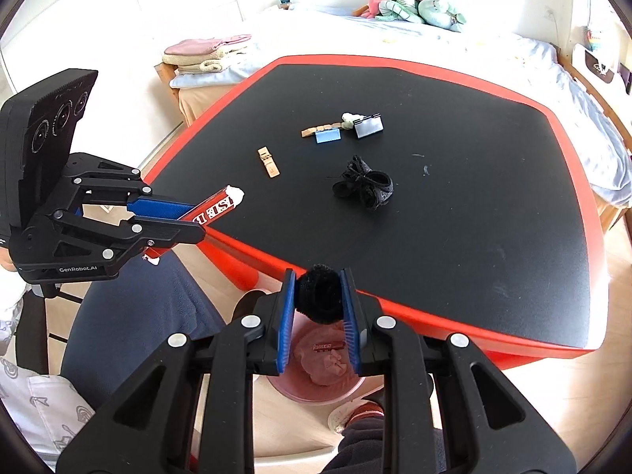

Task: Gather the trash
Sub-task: 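Carry the black sock and red box to the wastebasket and release both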

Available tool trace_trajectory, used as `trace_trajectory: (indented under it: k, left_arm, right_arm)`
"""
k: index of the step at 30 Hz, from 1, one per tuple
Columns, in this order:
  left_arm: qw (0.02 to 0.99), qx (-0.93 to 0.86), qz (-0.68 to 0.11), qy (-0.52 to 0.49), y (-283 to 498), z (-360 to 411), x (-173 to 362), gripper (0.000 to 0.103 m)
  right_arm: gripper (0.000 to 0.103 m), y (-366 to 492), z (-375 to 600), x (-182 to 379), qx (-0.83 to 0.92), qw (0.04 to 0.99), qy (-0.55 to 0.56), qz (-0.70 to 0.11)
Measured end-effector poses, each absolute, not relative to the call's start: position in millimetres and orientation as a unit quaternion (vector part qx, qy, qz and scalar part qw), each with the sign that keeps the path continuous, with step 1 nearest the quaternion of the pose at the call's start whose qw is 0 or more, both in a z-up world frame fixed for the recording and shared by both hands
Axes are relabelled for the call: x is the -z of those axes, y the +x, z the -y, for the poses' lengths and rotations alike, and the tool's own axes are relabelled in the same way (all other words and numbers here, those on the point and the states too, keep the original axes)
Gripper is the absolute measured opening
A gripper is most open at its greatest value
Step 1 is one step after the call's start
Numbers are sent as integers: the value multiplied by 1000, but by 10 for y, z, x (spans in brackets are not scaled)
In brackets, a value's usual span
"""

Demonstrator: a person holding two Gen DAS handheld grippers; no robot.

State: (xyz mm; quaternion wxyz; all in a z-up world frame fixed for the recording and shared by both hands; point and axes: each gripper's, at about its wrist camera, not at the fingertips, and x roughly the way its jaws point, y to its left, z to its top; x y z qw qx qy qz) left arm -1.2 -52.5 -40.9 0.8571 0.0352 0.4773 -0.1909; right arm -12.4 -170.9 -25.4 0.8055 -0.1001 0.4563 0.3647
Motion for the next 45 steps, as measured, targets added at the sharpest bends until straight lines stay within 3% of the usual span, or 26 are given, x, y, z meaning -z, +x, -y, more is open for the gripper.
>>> trace_trajectory:
  k: [31, 32, 33, 34, 35, 36, 45]
  left_arm:
    - [856, 198, -477, 30, -396, 705, 464, 16]
    - [857, 196, -475, 32, -396, 709, 463, 19]
    - [858, 193, -475, 33, -392, 706, 468, 33]
    - [860, 188, -474, 32, -390, 694, 471, 60]
    - [863, 183, -470, 30, -392, 677, 467, 72]
    - [869, 176, -462, 27, -397, 658, 454, 87]
    - [875, 147, -460, 23, -388, 563, 438, 95]
  right_arm:
    - [22, -579, 1796, 228, -384, 800, -85, -453]
    - [25, -566, 1799, 231, -384, 800, -82, -453]
    - [38, -558, 1805, 238, -383, 800, -82, -454]
    - [53, -547, 1807, 255, -380, 799, -84, -458]
    - [81, -549, 1816, 262, -375, 801, -86, -458]
    - [89, -549, 1832, 265, -373, 804, -83, -455]
    - [95, -531, 1840, 330, -359, 805, -84, -464]
